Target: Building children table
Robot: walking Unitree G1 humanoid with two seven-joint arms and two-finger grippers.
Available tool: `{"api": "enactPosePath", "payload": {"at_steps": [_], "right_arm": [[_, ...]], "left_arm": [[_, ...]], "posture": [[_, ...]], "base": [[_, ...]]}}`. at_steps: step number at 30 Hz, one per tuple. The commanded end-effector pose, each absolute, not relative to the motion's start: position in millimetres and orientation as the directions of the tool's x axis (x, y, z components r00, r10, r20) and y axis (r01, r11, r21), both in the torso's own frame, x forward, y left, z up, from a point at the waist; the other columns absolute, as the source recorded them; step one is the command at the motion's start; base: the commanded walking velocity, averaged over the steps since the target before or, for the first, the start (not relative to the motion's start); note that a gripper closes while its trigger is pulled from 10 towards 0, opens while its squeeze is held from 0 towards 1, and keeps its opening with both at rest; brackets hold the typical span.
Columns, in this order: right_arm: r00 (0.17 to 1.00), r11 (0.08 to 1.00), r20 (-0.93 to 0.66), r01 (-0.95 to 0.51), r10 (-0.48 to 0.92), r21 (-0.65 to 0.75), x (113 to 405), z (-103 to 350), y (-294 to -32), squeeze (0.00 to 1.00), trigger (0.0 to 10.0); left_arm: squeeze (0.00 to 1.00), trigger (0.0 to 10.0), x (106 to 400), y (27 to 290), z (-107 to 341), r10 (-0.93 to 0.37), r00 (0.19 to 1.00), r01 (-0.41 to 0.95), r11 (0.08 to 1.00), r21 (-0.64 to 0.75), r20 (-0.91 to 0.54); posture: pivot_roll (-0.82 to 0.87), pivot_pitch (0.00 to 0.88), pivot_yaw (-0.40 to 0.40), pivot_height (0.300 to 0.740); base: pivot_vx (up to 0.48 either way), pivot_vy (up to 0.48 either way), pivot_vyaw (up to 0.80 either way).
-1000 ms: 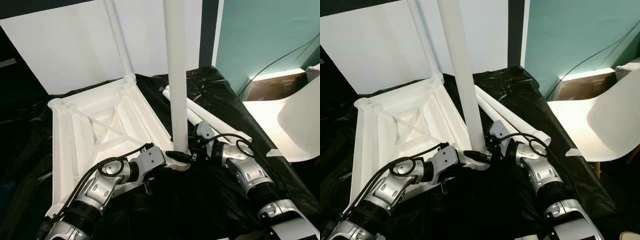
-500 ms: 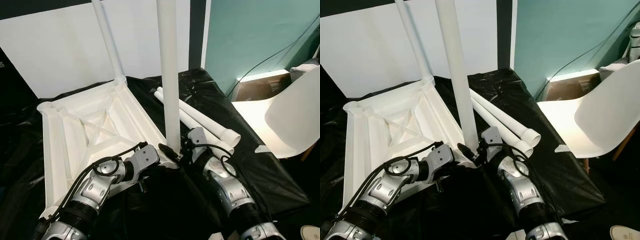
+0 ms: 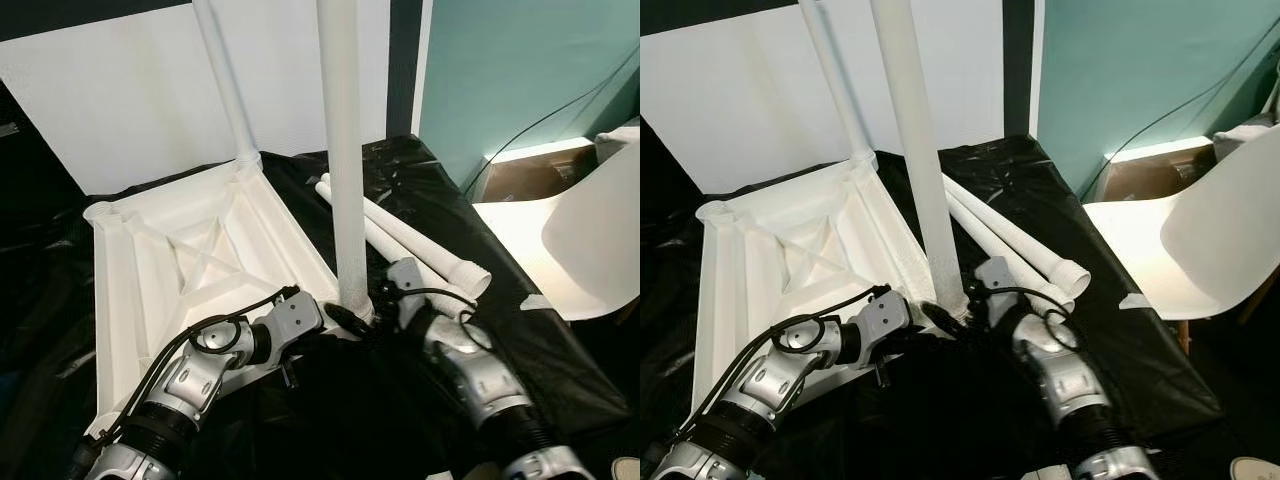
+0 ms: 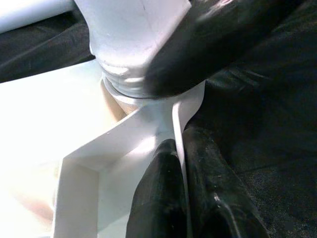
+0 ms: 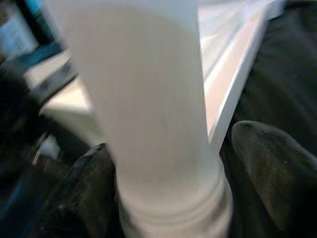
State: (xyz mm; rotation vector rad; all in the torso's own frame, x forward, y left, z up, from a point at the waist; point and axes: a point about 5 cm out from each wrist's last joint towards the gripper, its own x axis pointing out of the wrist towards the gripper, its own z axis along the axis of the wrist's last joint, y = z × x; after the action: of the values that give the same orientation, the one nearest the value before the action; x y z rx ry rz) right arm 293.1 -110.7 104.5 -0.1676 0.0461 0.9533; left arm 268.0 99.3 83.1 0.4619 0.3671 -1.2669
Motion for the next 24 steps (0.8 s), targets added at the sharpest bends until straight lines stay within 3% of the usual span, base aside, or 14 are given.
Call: {"api": "enactPosePath", "payload": {"at_steps": [1, 10, 11, 12, 19, 22, 24], "right_arm": [[0.531, 0.515, -0.107, -0.845, 0.841, -0.143, 296, 111, -108, 0.0, 10.0], [0.436, 0.397, -0.2, -0.894, 0.878, -0.205, 310, 115, -123, 0.0, 10.0], [0.407, 0.367, -0.234, -0.91, 0.883, -0.195, 312, 113, -122, 0.0, 1.6], [0.377, 0.339, -0.262, -0.923, 0.888, -0.18, 313, 111, -121, 0.0, 0.0], [0.309, 0.274, -0.331, -0.95, 0.892, -0.15, 313, 107, -121, 0.0, 0.0], [0.315, 0.285, -0.324, -0.949, 0.892, -0.136, 313, 107, -121, 0.0, 0.0], [0.362, 0.331, -0.312, -0.932, 0.878, -0.15, 312, 110, -119, 0.0, 0.0]], "left_arm": [[0.0, 10.0, 233, 100, 33, -0.793, 0.067, 0.982, 0.161, -0.102, -0.606], [0.0, 10.0, 235, 98, 35, -0.795, 0.065, 0.983, 0.155, -0.098, -0.603], [0.0, 10.0, 235, 98, 35, -0.795, 0.065, 0.983, 0.155, -0.098, -0.603], [0.0, 10.0, 236, 97, 36, -0.796, 0.066, 0.983, 0.155, -0.097, -0.602], [0.0, 10.0, 235, 98, 37, -0.796, 0.072, 0.983, 0.16, -0.095, -0.601], [0.0, 10.0, 234, 99, 37, -0.796, 0.076, 0.981, 0.168, -0.097, -0.601], [0.0, 10.0, 233, 100, 36, -0.796, 0.078, 0.98, 0.172, -0.1, -0.601]], "posture": [[0.06, 0.0, 0.048, 0.74], [0.06, 0.0, 0.046, 0.74], [0.07, 0.0, 0.045, 0.74], [0.07, 0.0, 0.043, 0.74], [0.08, 0.0, 0.039, 0.74], [0.09, 0.0, 0.037, 0.74], [0.09, 0.0, 0.034, 0.74]], "base": [[0.0, 0.0, 0.0], [0.0, 0.0, 0.0], [0.0, 0.0, 0.0], [0.0, 0.0, 0.0], [0.0, 0.0, 0.0], [0.0, 0.0, 0.0], [0.0, 0.0, 0.0]]}}
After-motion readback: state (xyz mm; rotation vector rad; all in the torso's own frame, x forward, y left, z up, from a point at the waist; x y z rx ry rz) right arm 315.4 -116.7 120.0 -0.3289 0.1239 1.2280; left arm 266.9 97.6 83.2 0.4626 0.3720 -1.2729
